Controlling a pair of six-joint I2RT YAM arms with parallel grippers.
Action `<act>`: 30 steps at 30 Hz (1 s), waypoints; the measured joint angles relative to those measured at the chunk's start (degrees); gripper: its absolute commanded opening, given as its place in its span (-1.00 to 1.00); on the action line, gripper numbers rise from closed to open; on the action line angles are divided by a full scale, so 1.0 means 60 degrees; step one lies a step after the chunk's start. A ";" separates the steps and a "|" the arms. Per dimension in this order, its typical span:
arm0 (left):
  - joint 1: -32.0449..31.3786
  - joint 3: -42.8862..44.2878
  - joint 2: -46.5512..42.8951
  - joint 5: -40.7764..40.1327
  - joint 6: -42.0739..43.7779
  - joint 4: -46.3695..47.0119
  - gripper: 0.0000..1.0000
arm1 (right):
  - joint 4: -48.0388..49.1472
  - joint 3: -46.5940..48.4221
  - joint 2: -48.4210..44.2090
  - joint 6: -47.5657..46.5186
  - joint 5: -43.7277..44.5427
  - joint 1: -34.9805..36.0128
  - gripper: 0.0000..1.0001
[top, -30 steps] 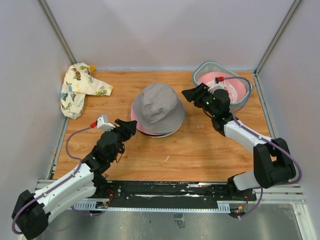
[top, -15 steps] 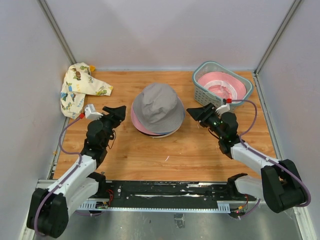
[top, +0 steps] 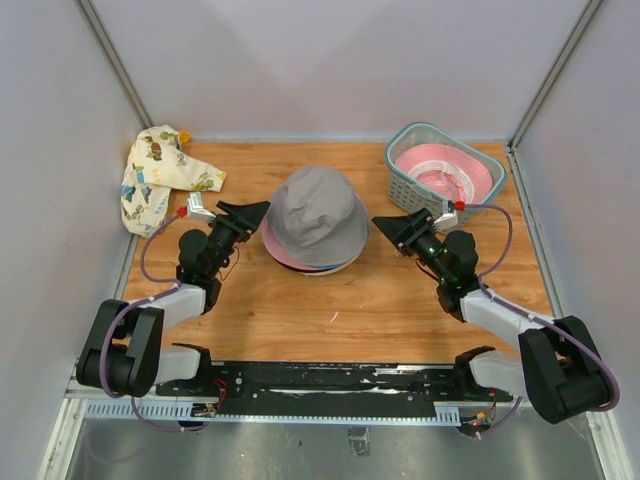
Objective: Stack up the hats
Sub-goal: Stack the hat on the hat.
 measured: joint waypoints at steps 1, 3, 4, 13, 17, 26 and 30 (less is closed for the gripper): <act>0.0007 0.0036 0.0109 0.0113 -0.0095 0.0182 0.31 | 0.0106 -0.0004 0.0069 0.0051 -0.0033 0.0004 0.28; 0.0022 0.0117 0.0266 0.0280 -0.0219 0.0488 0.30 | 0.0321 -0.0004 0.0266 0.0142 -0.0084 0.0007 0.28; 0.0022 0.0168 0.0346 0.0361 -0.0280 0.0637 0.30 | 0.0430 -0.0004 0.0393 0.0193 -0.0109 0.0011 0.28; 0.0033 0.0240 0.1133 0.0780 -0.0656 0.1647 0.19 | 0.1260 0.0000 0.1428 0.0616 -0.0189 0.0455 0.28; 0.0040 0.0270 0.1461 0.0918 -0.0772 0.1934 0.17 | 0.1585 0.0036 0.1785 0.0758 -0.0219 0.0597 0.28; 0.0229 0.0251 0.1308 0.0892 -0.0645 0.1745 0.26 | 0.1923 0.0051 0.1953 0.0871 -0.0219 0.0703 0.28; 0.0237 0.0251 0.1235 0.0900 -0.0550 0.1708 0.26 | 0.1927 0.0073 0.1953 0.0874 -0.0219 0.0707 0.28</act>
